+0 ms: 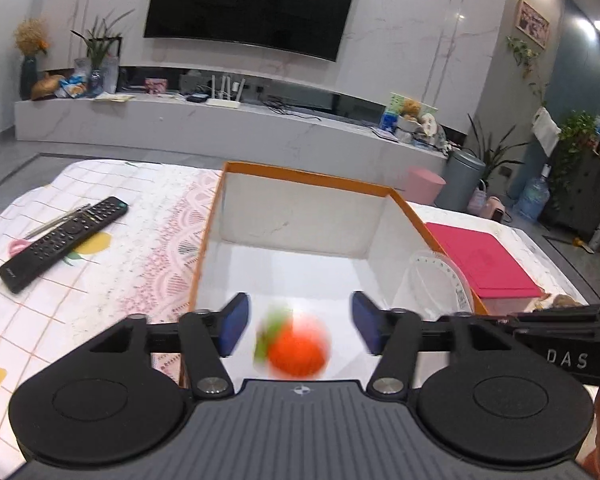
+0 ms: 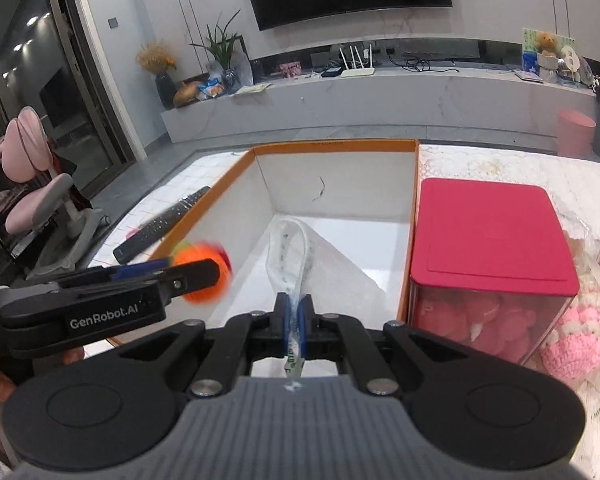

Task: Organize soft objects
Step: 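Carry the orange fruit into the orange shoebox and open the left gripper, then lower the white ribbon bag into the shoebox and open the right gripper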

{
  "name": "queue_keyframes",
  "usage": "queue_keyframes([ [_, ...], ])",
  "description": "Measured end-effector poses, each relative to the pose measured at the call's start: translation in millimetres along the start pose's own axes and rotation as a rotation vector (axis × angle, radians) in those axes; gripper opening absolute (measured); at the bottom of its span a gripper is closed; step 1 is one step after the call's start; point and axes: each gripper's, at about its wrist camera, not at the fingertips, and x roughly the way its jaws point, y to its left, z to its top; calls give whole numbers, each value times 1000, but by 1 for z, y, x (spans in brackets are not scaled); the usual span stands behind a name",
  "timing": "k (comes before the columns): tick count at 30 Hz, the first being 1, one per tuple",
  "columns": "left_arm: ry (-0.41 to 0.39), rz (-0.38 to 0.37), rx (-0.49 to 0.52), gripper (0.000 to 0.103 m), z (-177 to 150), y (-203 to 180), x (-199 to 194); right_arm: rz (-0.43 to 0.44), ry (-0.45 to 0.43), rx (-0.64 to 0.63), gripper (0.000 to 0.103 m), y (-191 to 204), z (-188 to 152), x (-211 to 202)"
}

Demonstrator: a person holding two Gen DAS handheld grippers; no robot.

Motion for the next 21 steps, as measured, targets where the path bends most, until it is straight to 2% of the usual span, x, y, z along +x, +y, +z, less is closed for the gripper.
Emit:
queue_keyframes([
  [2, -14, -6, -25, 89, 1, 3, -3, -8, 3, 0, 2, -1, -2, 2],
  [8, -32, 23, -56, 94, 4, 5, -8, -23, 18, -24, 2, -1, -1, 9],
  [16, -76, 51, -31, 95, 4, 1, -16, -84, 129, -168, 2, 11, 6, 28],
  [21, -69, 72, -44, 95, 5, 3, -15, -98, 162, -197, 2, 11, 4, 40],
])
